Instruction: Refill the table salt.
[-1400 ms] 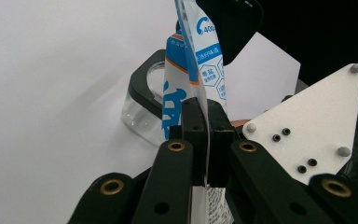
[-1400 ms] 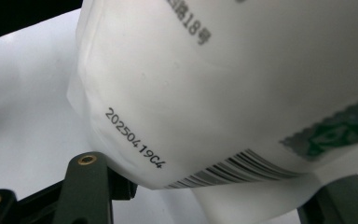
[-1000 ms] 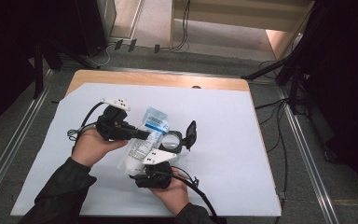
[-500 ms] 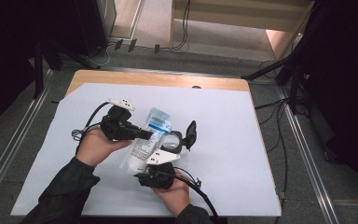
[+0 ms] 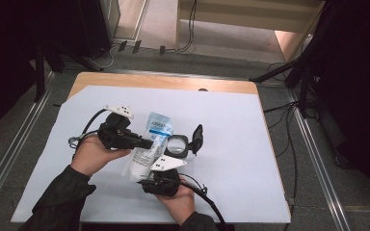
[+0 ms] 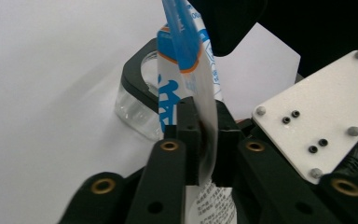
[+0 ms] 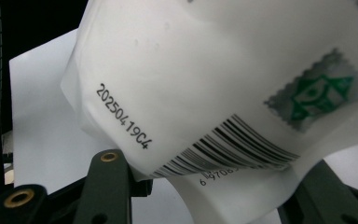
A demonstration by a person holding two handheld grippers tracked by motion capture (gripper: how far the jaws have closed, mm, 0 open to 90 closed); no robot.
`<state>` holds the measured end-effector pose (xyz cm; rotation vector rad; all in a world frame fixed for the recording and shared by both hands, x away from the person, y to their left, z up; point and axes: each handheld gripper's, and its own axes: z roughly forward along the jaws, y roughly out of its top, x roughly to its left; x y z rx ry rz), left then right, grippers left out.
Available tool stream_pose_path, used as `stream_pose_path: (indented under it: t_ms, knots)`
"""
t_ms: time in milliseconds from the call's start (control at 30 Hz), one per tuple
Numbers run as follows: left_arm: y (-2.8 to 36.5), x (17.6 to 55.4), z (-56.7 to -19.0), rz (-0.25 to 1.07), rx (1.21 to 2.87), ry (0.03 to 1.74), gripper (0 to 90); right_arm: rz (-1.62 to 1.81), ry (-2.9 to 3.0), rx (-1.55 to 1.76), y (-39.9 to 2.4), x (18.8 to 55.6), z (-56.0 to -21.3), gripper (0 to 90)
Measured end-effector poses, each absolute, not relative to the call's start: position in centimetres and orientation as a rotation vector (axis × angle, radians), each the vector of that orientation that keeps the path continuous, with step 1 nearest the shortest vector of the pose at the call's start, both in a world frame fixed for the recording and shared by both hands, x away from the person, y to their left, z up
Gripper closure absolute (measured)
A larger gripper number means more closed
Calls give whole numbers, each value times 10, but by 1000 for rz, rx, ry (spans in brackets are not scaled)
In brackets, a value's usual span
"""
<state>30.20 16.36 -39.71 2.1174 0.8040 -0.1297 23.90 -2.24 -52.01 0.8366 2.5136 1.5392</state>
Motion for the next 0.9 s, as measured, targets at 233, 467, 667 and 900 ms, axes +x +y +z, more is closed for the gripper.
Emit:
stream_pose_path:
  t_ms: [233, 467, 667, 900]
  knots:
    - [160, 303, -398, -116, 2112, 844, 900, 1499, 2531, 793, -19, 237, -518, 512]
    - [150, 303, -399, -103, 2135, 849, 900, 1474, 2536, 815, -18, 236, -520, 501]
    - [143, 306, -403, -114, 2141, 833, 900, 1541, 2549, 866, -18, 234, -522, 533]
    - [147, 308, -408, -154, 2115, 833, 872, 1608, 2525, 916, -21, 235, -520, 544]
